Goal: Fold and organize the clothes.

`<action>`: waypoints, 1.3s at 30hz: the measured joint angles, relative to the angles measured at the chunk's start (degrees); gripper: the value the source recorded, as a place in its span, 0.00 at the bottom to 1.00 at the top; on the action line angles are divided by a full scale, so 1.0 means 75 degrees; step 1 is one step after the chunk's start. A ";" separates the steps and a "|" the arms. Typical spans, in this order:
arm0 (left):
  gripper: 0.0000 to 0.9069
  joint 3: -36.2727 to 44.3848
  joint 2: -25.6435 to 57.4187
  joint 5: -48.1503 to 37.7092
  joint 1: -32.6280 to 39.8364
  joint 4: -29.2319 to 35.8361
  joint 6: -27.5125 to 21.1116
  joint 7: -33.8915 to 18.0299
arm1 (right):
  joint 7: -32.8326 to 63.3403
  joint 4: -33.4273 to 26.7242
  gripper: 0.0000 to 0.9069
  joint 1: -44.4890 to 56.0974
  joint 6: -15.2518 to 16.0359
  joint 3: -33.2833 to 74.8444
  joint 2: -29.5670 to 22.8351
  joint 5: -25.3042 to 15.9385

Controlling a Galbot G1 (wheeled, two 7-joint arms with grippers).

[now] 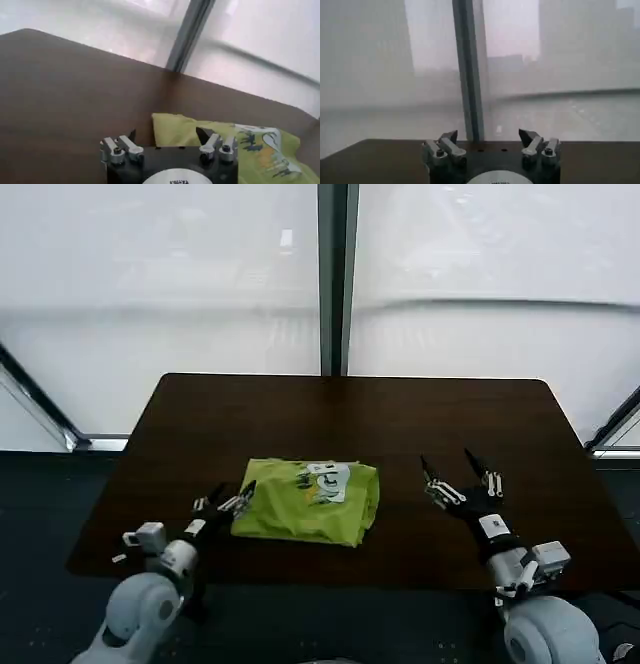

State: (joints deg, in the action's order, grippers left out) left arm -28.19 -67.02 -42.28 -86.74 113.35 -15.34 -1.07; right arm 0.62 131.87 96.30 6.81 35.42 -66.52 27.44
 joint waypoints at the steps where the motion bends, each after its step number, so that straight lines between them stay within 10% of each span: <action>1: 0.97 0.0001 -0.0062 0.0005 0.0001 0.0001 0.0042 -0.0021 | 0.0000 0.0012 0.97 0.0005 0.0000 0.0000 -0.0005 0.0000; 21: 0.97 0.0066 -0.0905 0.0438 -0.0017 -0.0294 0.0598 -0.0113 | 0.0008 0.0114 0.97 -0.0059 0.0072 -0.0113 0.0007 0.0010; 30: 0.81 0.0087 -0.1009 0.0429 -0.0109 -0.0298 0.0609 -0.0078 | 0.0009 0.0151 0.97 -0.0054 0.0091 -0.0158 0.0008 0.0000; 33: 0.63 0.0094 -0.1075 0.0428 -0.0128 -0.0314 0.0609 -0.0071 | 0.0009 0.0161 0.97 -0.0051 0.0093 -0.0160 0.0009 -0.0003; 34: 0.39 0.0096 -0.1094 0.0425 -0.0134 -0.0314 0.0609 -0.0069 | 0.0009 0.0164 0.97 -0.0051 0.0094 -0.0159 0.0013 -0.0003; 36: 0.20 0.0099 -0.1115 0.0402 -0.0154 -0.0308 0.0594 -0.0060 | 0.0009 0.0171 0.97 -0.0056 0.0098 -0.0158 0.0026 -0.0003; 39: 0.12 0.0101 -0.1139 0.0358 -0.0183 -0.0255 0.0561 -0.0035 | 0.0009 0.0177 0.97 -0.0068 0.0111 -0.0166 0.0028 -0.0007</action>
State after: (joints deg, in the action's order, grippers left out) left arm -27.44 -75.56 -39.60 -88.11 111.44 -11.13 -1.33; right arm 0.69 133.19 95.79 7.65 34.17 -66.31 27.38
